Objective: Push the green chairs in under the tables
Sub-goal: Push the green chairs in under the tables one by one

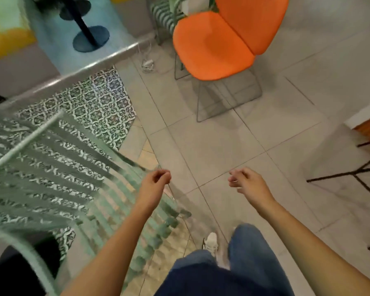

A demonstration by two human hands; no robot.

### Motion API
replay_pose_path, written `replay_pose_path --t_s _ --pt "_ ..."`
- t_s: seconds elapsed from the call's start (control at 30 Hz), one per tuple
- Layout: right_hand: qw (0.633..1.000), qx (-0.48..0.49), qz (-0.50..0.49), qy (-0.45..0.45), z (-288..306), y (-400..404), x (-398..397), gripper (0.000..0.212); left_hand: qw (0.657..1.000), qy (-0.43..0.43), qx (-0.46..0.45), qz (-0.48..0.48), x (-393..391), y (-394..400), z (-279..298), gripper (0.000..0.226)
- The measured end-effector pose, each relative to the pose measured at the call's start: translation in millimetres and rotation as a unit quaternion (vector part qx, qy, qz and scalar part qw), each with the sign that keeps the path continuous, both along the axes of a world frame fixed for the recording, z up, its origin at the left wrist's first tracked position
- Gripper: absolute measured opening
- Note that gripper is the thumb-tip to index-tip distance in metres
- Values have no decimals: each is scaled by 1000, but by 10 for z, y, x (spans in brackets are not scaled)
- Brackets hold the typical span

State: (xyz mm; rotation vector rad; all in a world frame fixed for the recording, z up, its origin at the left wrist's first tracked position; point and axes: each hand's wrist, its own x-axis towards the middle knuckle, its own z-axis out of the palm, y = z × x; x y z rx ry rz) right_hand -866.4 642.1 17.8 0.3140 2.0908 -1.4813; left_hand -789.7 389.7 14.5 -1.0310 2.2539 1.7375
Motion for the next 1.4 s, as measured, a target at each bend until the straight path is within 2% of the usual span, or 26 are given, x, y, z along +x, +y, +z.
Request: replay_pose_path --t_s 0.2,0.37,0.53,0.67,0.77,0.93,1.0,1.07,1.2,1.27,1.4 --pt "980 12 188 62 -177 -478 -1601 15 987 -15 -157 -10 -1077 -77 -45 10" --pt "941 13 323 99 -68 -973 -2736 19 983 -42 -155 88 -1851 -264 95 10" --pt "881 0 444 162 97 -1776 -3520 27 969 -52 -162 178 -2386 -711 349 20" --pt "797 5 561 224 -25 -2625 -3948 30 950 -74 -188 236 -2737 -1267 294 29" --pt "732 14 626 270 -109 -3300 -4185 36 937 -98 -252 221 -2930 -1728 220 33" --pt "642 18 704 301 -13 -4410 -4618 47 903 -187 -316 223 -3122 -2557 246 37" --pt "603 16 730 322 29 -4887 -4771 52 879 -227 -355 223 -3198 -2920 286 39" --pt "563 8 750 347 78 -5322 -4869 46 862 -252 -378 227 -3257 -3226 340 38" --pt "503 -30 780 371 123 -6282 -4994 41 830 -301 -376 281 -3327 -3814 335 34" --pt "459 -59 803 377 71 -6844 -5027 41 812 -327 -361 321 -3335 -4119 305 34" --pt "361 -111 845 379 103 -7963 -4920 42 744 -378 -322 447 -3307 -4598 371 33"
